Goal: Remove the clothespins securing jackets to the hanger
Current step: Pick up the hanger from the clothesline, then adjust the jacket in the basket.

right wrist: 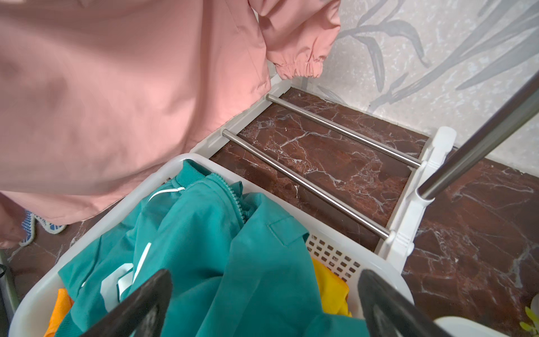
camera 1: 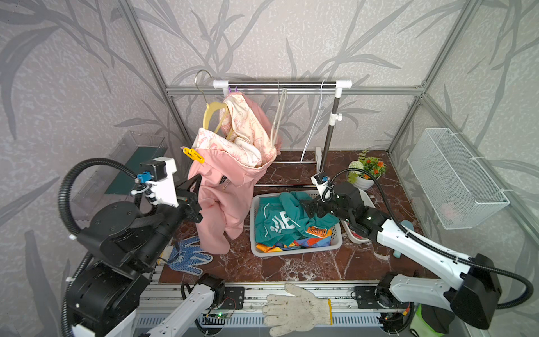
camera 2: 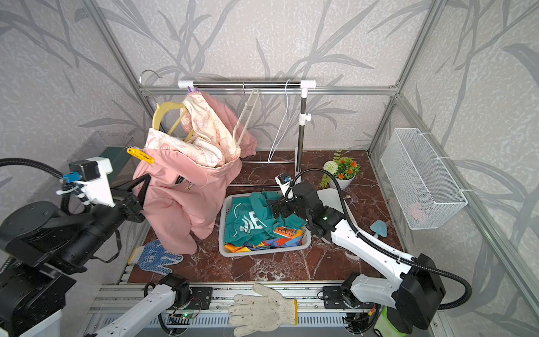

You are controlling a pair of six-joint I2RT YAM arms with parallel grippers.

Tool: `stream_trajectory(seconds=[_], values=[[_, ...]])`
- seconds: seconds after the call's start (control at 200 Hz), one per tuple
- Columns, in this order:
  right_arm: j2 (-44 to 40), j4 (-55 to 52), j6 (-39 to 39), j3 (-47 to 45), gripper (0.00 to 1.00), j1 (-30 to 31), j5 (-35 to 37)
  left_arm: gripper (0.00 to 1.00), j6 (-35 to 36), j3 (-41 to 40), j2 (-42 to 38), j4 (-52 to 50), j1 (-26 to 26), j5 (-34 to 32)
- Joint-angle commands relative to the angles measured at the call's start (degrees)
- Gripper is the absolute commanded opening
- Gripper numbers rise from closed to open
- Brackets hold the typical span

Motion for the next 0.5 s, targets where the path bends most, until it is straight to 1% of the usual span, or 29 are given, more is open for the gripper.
stream_trajectory(seconds=[0.0, 0.12, 0.315, 0.495], values=[[1.3, 4.2, -1.4, 2.3, 0.99, -0.3, -1.1, 0.00, -0.9, 3.9, -0.8, 3.8, 0.3, -0.3], [3.1, 6.5, -2.2, 2.5, 0.99, -0.3, -2.2, 0.00, -2.7, 6.0, -1.3, 0.5, 0.3, 0.4], [7.3, 11.8, -4.8, 3.9, 0.99, 0.3, -4.2, 0.00, -6.4, 9.7, -1.8, -4.6, 0.5, 4.9], [13.0, 17.0, -7.0, 5.9, 0.99, 2.0, -4.2, 0.00, -7.6, 9.7, -3.6, -5.7, 1.0, 9.3]])
